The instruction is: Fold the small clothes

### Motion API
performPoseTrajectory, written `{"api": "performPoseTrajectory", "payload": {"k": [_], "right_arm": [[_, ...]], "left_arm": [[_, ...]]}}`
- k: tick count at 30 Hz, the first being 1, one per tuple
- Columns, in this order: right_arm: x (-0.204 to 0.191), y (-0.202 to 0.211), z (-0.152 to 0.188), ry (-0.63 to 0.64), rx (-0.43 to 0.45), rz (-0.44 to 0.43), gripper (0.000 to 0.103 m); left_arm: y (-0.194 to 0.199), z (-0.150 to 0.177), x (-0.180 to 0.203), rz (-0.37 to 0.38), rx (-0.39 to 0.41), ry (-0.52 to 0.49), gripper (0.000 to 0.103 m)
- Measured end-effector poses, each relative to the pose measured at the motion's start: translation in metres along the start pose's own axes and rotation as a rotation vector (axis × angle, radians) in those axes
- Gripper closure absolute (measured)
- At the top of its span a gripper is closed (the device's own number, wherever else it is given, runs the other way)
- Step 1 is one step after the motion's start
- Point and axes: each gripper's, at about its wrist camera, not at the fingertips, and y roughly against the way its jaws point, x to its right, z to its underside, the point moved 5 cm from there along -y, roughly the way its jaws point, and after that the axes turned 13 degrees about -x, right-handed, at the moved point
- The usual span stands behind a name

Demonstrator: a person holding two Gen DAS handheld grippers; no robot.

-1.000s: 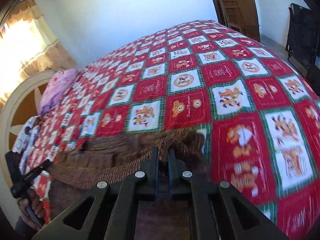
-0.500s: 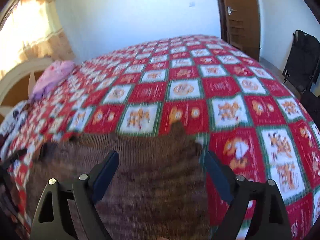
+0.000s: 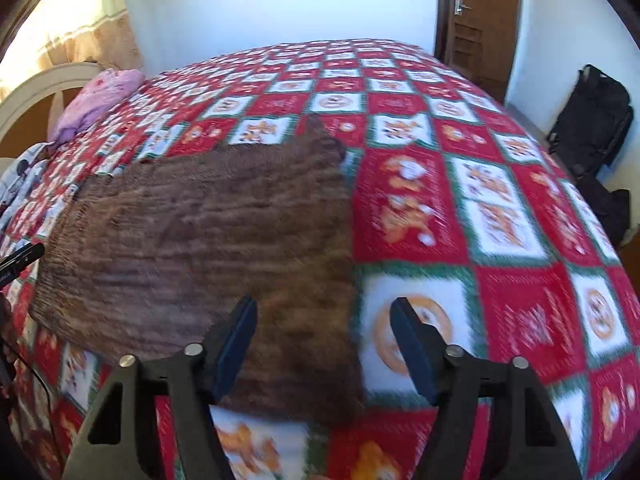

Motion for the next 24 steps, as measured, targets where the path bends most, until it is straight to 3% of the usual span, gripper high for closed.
{"api": "performPoseTrajectory", "payload": {"k": [5, 7, 8, 11, 13, 18, 24], "right_arm": [[0.012, -0.002, 0.018, -0.047, -0.026, -0.051, 0.034], [0.010, -0.004, 0.022, -0.040, -0.027, -0.064, 0.043], [0.007, -0.006, 0.022, -0.034, -0.028, -0.062, 0.051], [0.008, -0.013, 0.023, -0.044, -0.048, -0.092, 0.093], [0.007, -0.013, 0.028, -0.049, -0.064, -0.111, 0.094], [0.006, -0.003, 0.041, -0.019, -0.089, -0.060, 0.096], [0.008, -0.002, 0.052, 0.003, -0.110, -0.019, 0.096]], "left_arm": [[-0.006, 0.010, 0.007, -0.006, -0.017, -0.001, 0.022], [-0.007, 0.017, 0.009, -0.001, -0.024, 0.002, 0.022], [-0.007, 0.019, 0.009, -0.005, -0.026, -0.001, 0.022], [-0.013, 0.026, 0.008, -0.022, -0.039, -0.005, 0.022], [-0.013, 0.028, 0.006, -0.016, -0.047, 0.005, 0.021], [-0.014, 0.037, 0.003, -0.058, -0.061, -0.024, 0.016], [-0.011, 0.045, -0.004, -0.043, -0.067, -0.023, 0.012]]}}
